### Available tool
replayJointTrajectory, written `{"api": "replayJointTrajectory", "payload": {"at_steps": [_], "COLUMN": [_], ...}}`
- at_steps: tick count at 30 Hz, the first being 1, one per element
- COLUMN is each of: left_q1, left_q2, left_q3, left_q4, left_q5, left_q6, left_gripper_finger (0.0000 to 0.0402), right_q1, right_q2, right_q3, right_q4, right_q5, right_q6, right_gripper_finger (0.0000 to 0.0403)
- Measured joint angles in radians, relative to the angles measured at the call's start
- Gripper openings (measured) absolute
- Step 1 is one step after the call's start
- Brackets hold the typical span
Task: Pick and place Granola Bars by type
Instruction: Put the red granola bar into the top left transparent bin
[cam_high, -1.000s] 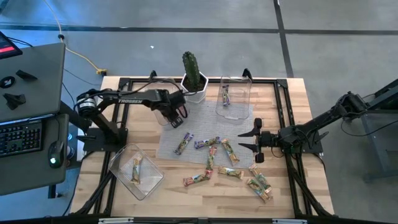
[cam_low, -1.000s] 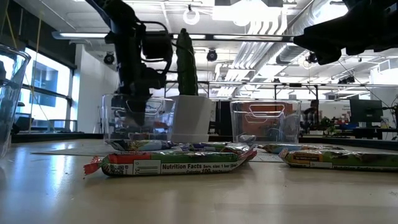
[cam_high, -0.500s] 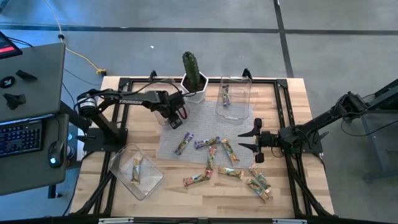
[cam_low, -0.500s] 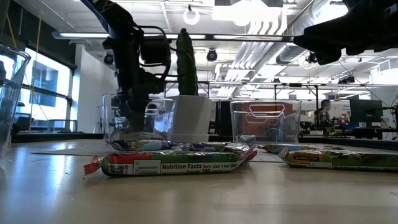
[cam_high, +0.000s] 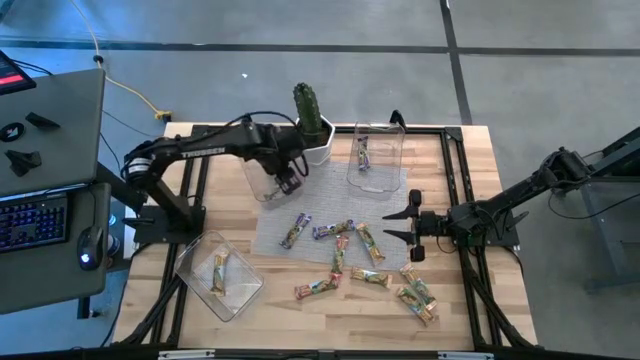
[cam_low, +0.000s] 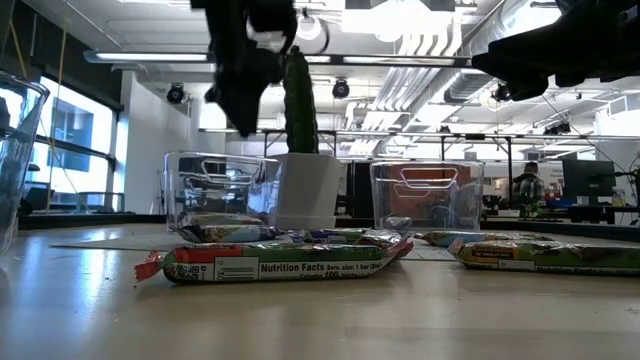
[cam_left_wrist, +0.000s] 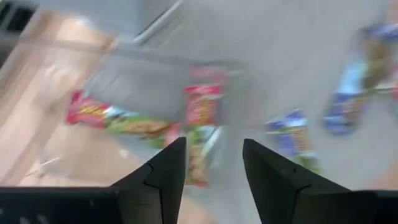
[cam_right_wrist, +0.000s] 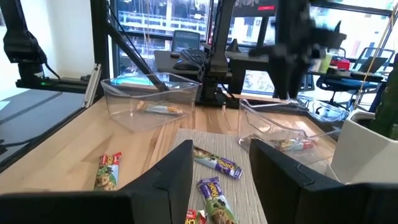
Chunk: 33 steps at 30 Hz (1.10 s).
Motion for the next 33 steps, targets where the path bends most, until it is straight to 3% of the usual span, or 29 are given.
{"api": "replayJointTrajectory", "payload": {"at_steps": [6, 11, 17, 22, 27, 33], "left_q1": [-0.243, -0.500, -0.719, -0.773, -0.765, -0.751], "left_q2": [-0.001, 0.023, 0.125, 0.224, 0.321, 0.381], "left_q3": [0.058, 0.059, 0.058, 0.059, 0.057, 0.060], "left_q4": [0.034, 0.113, 0.285, 0.401, 0.381, 0.418], "left_q5": [0.023, -0.110, -0.166, -0.185, -0.175, -0.080], "left_q6": [-0.061, -0.191, -0.222, -0.244, -0.246, -0.278], "left_gripper_finger": [0.0153, 0.0154, 0.0155, 0.0155, 0.0155, 0.0155], "right_q1": [0.000, 0.000, 0.000, 0.000, 0.000, 0.000], "right_q2": [0.000, 0.000, 0.000, 0.000, 0.005, 0.016], "right_q3": [0.000, 0.000, 0.000, -0.001, -0.001, -0.001], "right_q4": [-0.001, -0.001, -0.001, 0.000, 0.006, -0.007], "right_q5": [0.000, 0.000, 0.000, 0.000, -0.003, -0.016], "right_q6": [0.003, 0.004, 0.005, 0.005, 0.005, 0.020], "right_gripper_finger": [0.0142, 0.0142, 0.0142, 0.0142, 0.0142, 0.0142]}}
